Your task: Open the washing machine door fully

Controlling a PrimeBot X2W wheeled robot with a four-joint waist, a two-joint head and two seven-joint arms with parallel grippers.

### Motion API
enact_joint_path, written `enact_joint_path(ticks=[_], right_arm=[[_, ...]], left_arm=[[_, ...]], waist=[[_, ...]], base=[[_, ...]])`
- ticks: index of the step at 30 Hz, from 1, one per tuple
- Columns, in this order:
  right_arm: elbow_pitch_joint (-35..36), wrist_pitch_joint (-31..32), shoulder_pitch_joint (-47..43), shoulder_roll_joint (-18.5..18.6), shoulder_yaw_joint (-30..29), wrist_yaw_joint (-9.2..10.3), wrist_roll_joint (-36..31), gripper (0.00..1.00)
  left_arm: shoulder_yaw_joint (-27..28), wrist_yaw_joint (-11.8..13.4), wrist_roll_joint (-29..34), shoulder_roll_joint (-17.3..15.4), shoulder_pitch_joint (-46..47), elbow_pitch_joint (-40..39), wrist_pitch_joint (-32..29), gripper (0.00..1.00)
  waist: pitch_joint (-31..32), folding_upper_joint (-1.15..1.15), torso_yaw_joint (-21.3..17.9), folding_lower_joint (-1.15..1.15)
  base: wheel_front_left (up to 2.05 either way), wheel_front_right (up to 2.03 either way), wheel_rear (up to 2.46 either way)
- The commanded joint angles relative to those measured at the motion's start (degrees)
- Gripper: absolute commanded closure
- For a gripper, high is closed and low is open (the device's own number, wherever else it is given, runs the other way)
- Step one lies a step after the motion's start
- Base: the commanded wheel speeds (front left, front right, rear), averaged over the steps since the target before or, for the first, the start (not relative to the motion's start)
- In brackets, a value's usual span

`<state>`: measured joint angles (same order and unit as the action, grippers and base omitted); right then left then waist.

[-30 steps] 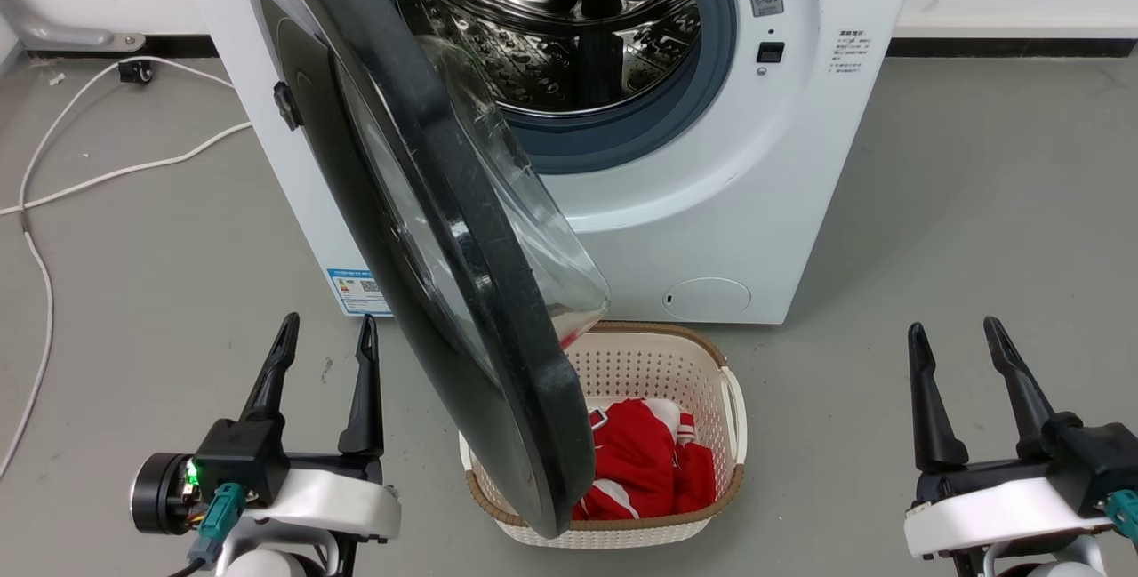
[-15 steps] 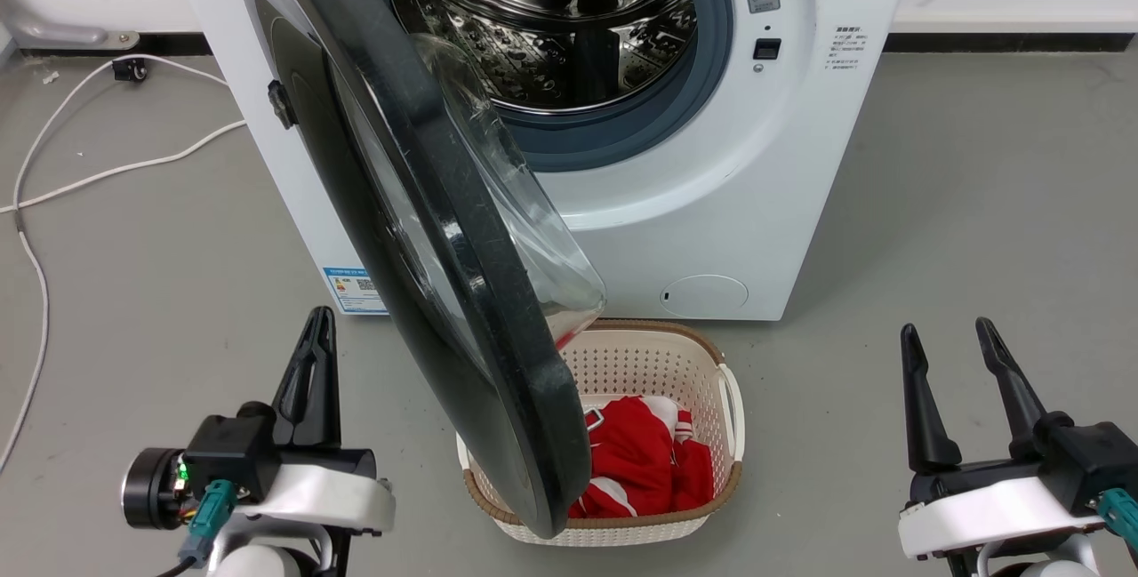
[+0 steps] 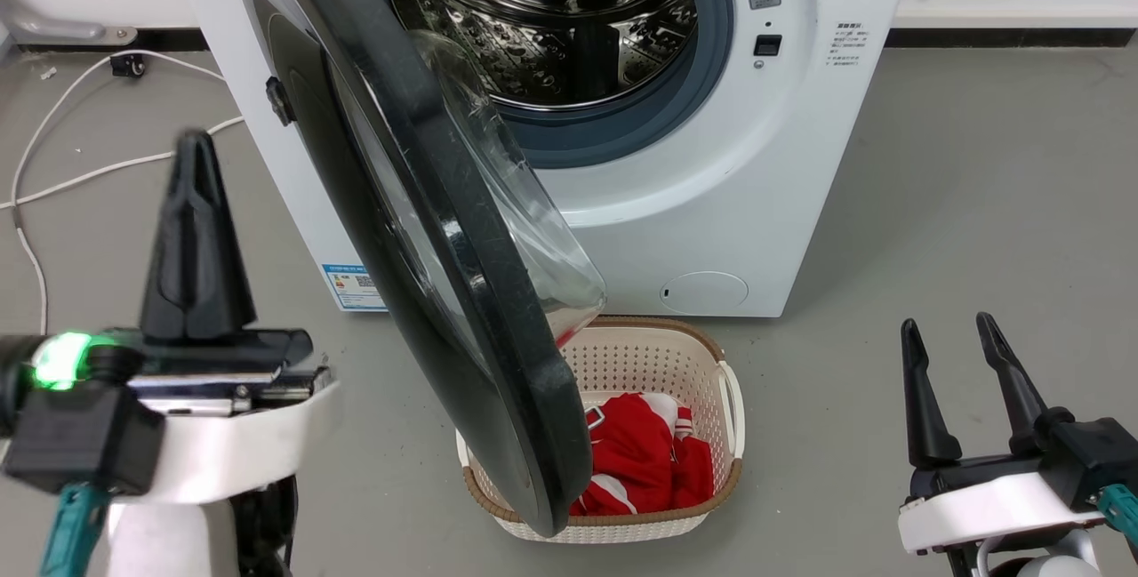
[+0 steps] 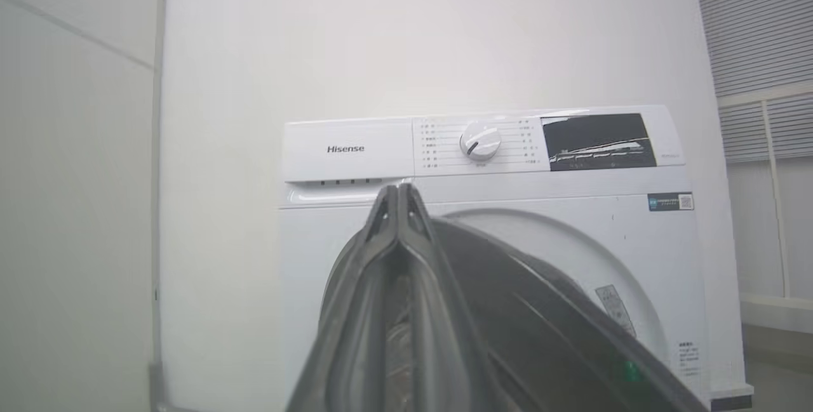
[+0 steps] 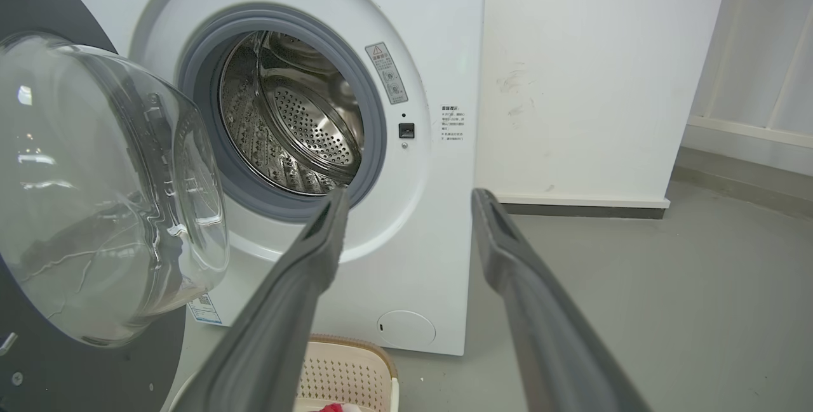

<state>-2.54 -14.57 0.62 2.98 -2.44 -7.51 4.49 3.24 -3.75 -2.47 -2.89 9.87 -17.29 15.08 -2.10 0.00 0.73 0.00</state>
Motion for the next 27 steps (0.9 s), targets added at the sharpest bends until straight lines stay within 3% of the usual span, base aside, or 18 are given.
enact_joint_path(ticks=[1, 8, 14, 17, 27], right_arm=[[-0.2, -0.1, 0.5, -0.2, 0.0, 0.04, -0.1, 0.00], [-0.5, -0.1, 0.7, -0.2, 0.4, 0.04, 0.4, 0.00], [-1.0, 0.1, 0.2, -0.2, 0.3, 0.04, 0.9, 0.00], [-1.5, 0.3, -0.1, -0.2, 0.6, 0.04, 1.1, 0.00], [-2.2, 0.7, -0.2, -0.2, 1.4, 0.04, 2.1, 0.00]], left_arm=[[-0.4, 0.2, 0.4, 0.0, 0.8, -1.9, 0.1, 1.00], [-5.3, -0.3, 1.7, 0.0, 2.6, -14.0, 0.1, 1.00], [-13.8, -1.1, -1.8, 0.0, -0.6, -16.2, 0.1, 1.00], [-22.5, -2.4, -2.9, -0.6, -5.7, -10.4, 0.1, 1.00], [-32.3, -3.3, -5.3, -3.4, -12.9, 2.9, -7.9, 1.00]], waist=[[0.0, 0.00, 0.0, 0.00], [-0.1, 0.00, -0.5, 0.00], [0.3, 0.00, -0.8, 0.00], [0.7, 0.00, -0.5, 0.00], [0.6, 0.00, -0.3, 0.00]], base=[[0.00, 0.00, 0.00], [0.00, 0.00, 0.00], [0.00, 0.00, 0.00], [0.00, 0.00, 0.00], [0.00, 0.00, 0.00]])
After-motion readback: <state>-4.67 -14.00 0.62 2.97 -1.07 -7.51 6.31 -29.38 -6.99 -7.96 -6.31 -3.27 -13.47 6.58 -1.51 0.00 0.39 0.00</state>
